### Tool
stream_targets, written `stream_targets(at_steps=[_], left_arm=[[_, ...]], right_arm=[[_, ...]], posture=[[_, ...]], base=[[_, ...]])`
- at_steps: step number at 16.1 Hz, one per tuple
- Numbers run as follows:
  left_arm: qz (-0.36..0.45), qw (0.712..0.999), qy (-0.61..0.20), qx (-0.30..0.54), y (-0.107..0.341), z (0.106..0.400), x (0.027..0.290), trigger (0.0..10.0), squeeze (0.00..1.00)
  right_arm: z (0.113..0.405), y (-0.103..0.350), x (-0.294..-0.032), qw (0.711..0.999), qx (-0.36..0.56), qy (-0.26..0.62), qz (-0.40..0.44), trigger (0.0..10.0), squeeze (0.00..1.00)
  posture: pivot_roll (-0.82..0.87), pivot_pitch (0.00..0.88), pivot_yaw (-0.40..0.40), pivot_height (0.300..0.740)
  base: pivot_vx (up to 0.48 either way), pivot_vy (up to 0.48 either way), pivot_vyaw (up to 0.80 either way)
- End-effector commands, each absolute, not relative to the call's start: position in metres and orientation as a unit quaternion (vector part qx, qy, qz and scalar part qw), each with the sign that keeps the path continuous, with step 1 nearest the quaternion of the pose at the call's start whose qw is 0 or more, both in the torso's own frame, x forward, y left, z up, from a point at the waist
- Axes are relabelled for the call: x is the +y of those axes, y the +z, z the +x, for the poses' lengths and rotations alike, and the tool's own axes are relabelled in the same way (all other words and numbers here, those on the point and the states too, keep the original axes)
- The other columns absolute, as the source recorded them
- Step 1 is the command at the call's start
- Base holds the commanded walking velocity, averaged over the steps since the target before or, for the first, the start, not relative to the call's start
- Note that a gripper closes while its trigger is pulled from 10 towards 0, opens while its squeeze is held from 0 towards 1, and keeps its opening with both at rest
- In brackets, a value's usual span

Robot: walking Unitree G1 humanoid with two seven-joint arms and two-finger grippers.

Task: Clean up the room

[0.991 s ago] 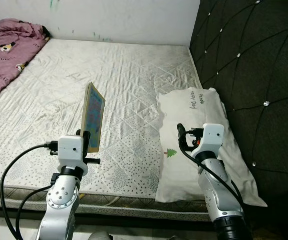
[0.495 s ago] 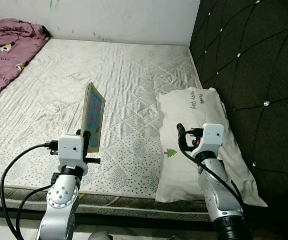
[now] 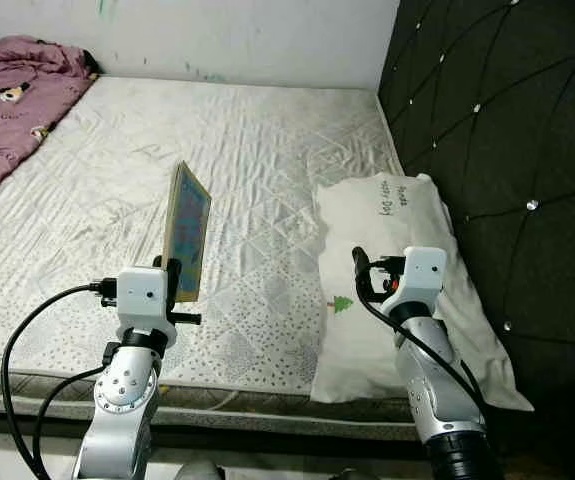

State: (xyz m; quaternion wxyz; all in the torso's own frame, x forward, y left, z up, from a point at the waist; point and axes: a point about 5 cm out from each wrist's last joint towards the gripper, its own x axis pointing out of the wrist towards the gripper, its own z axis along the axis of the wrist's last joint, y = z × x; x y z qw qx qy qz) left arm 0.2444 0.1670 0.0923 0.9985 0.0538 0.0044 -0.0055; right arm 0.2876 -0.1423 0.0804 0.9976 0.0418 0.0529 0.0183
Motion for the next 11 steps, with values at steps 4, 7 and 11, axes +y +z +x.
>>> stream_targets(at_steps=[4, 7, 11], left_arm=[[0.057, 0.998, -0.011, -0.013, 0.1008, 0.2485, 0.1653, 10.0, 0.0], [0.057, 0.998, -0.011, -0.014, 0.1009, 0.2489, 0.1651, 10.0, 0.0], [0.057, 0.998, -0.01, -0.013, 0.1006, 0.2491, 0.1644, 10.0, 0.0]], right_arm=[[0.2897, 0.0866, -0.1398, 0.998, 0.044, 0.027, 0.04, 10.0, 0.0], [0.2898, 0.0865, -0.1395, 0.998, 0.044, 0.028, 0.041, 10.0, 0.0], [0.2898, 0.086, -0.1396, 0.998, 0.045, 0.031, 0.04, 10.0, 0.0]], posture=[[0.05, 0.0, -0.009, 0.696], [0.05, 0.0, -0.009, 0.671], [0.05, 0.0, -0.012, 0.626]], base=[[0.0, 0.0, 0.0], [0.0, 0.0, 0.0], [0.0, 0.0, 0.0]])
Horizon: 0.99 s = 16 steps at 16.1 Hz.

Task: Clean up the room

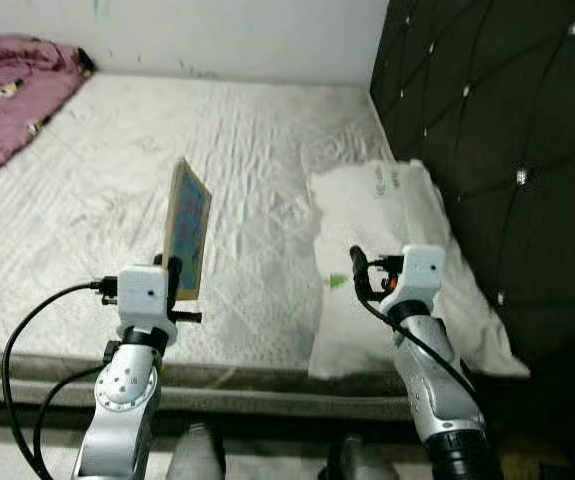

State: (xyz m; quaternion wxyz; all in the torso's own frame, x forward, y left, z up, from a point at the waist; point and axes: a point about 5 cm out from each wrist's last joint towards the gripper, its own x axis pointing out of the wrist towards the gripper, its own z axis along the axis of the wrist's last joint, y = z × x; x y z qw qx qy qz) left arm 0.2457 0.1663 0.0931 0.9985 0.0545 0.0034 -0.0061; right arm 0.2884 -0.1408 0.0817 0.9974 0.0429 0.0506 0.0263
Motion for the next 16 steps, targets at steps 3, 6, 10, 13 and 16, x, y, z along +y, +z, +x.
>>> stream_targets(at_steps=[3, 6, 10, 13, 16], left_arm=[[0.058, 0.998, -0.008, -0.013, 0.1004, 0.2492, 0.1643, 10.0, 0.0], [0.056, 0.998, -0.007, -0.015, 0.1007, 0.2494, 0.1643, 10.0, 0.0], [0.055, 0.998, -0.003, -0.019, 0.1018, 0.2502, 0.1638, 10.0, 0.0], [0.055, 0.998, -0.004, -0.018, 0.1017, 0.2506, 0.1636, 10.0, 0.0], [0.053, 0.998, -0.004, -0.015, 0.101, 0.2509, 0.1638, 10.0, 0.0]], right_arm=[[0.2898, 0.0859, -0.1395, 0.998, 0.045, 0.032, 0.039, 10.0, 0.0], [0.2899, 0.0858, -0.1395, 0.998, 0.045, 0.033, 0.037, 10.0, 0.0], [0.2902, 0.0851, -0.1393, 0.998, 0.048, 0.035, 0.034, 10.0, 0.0], [0.2904, 0.0851, -0.1391, 0.998, 0.048, 0.037, 0.034, 10.0, 0.0], [0.2904, 0.0853, -0.1384, 0.997, 0.048, 0.038, 0.036, 10.0, 0.0]], posture=[[0.05, 0.0, -0.013, 0.596], [0.05, 0.0, -0.013, 0.596], [0.05, 0.0, -0.018, 0.596], [0.05, 0.0, -0.019, 0.596], [0.05, 0.0, -0.017, 0.566]], base=[[0.0, 0.0, 0.0], [0.0, 0.0, 0.0], [0.0, 0.0, 0.0], [0.0, 0.0, 0.0], [0.0, 0.0, 0.0]])
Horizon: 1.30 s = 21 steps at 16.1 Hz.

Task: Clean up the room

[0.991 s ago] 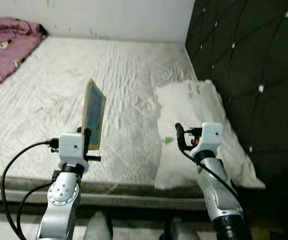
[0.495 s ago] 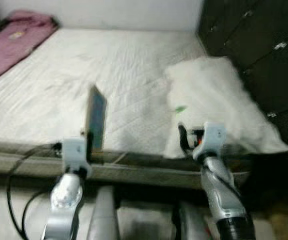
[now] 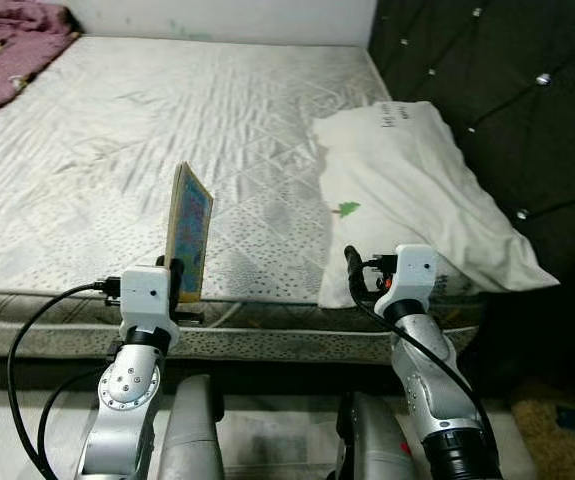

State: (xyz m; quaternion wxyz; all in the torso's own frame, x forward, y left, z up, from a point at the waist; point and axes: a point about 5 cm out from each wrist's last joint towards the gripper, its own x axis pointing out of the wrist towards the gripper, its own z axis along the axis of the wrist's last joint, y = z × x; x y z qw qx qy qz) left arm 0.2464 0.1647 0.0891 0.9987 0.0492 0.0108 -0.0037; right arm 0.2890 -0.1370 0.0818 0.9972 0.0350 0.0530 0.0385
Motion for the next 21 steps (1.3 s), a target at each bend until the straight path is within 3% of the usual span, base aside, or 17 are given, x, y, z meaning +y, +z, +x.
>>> stream_targets(at_steps=[1, 6, 12, 21], left_arm=[[0.053, 0.998, -0.004, -0.015, 0.1009, 0.2511, 0.1639, 10.0, 0.0], [0.053, 0.998, 0.0, -0.019, 0.1019, 0.2526, 0.1637, 10.0, 0.0], [0.049, 0.999, -0.006, -0.021, 0.1026, 0.2534, 0.1629, 10.0, 0.0], [0.045, 0.999, -0.013, -0.022, 0.103, 0.2546, 0.1604, 10.0, 0.0]], right_arm=[[0.2905, 0.0854, -0.1383, 0.997, 0.048, 0.038, 0.036, 10.0, 0.0], [0.2906, 0.0854, -0.1379, 0.997, 0.048, 0.037, 0.036, 10.0, 0.0], [0.2909, 0.0858, -0.1381, 0.998, 0.047, 0.035, 0.039, 10.0, 0.0], [0.2903, 0.086, -0.1382, 0.998, 0.047, 0.034, 0.04, 10.0, 0.0]], posture=[[0.05, 0.0, -0.017, 0.556], [0.05, 0.0, -0.016, 0.501], [0.04, 0.0, -0.015, 0.501], [0.04, 0.0, -0.013, 0.501]], base=[[0.0, 0.0, 0.0], [0.0, 0.0, 0.0], [0.0, 0.0, 0.0], [0.335, 0.0, 0.0]])
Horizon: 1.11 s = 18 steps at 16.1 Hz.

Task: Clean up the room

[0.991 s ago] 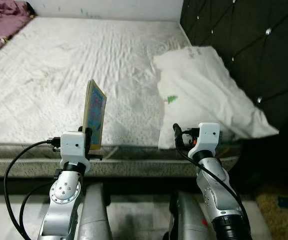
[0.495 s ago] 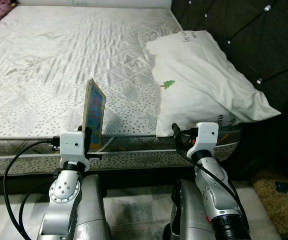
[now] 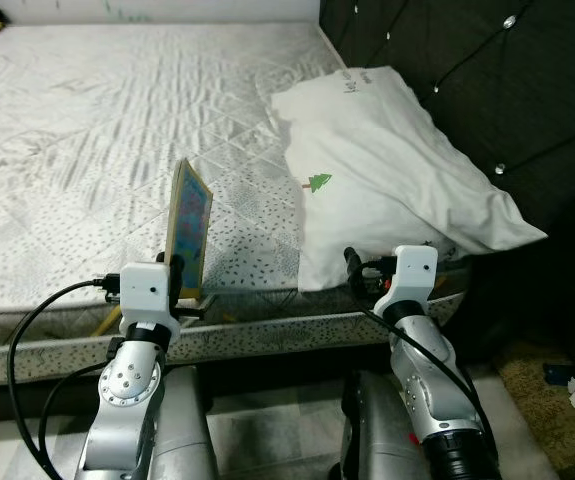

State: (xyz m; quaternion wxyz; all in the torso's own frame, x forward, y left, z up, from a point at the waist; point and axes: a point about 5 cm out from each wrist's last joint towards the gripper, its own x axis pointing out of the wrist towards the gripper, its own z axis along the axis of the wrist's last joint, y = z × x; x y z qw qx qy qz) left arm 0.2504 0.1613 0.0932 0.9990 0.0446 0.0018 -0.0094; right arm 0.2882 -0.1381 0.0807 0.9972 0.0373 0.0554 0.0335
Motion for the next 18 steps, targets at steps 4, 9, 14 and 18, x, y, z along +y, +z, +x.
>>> stream_targets(at_steps=[4, 9, 14, 18], left_arm=[[0.042, 0.999, -0.012, -0.023, 0.104, 0.257, 0.159, 10.0, 0.0], [0.038, 0.999, -0.012, -0.017, 0.102, 0.258, 0.158, 10.0, 0.0], [-0.076, 0.996, 0.034, 0.02, 0.095, 0.279, 0.153, 10.0, 0.0], [-0.262, 0.957, 0.05, 0.118, 0.08, 0.309, 0.131, 10.0, 0.0]], right_arm=[[0.29, 0.086, -0.138, 0.998, 0.048, 0.033, 0.04, 10.0, 0.0], [0.291, 0.085, -0.139, 0.997, 0.049, 0.033, 0.039, 10.0, 0.0], [0.291, 0.085, -0.139, 0.997, 0.051, 0.034, 0.038, 10.0, 0.0], [0.29, 0.082, -0.14, 0.997, 0.058, 0.034, 0.037, 10.0, 0.0]], posture=[[0.04, 0.0, -0.013, 0.501], [0.04, 0.0, -0.016, 0.501], [0.03, 0.0, -0.02, 0.501], [0.02, 0.0, -0.028, 0.501]], base=[[0.229, 0.0, 0.0], [0.0, 0.0, 0.0], [0.0, 0.0, 0.0], [0.0, 0.0, 0.0]])
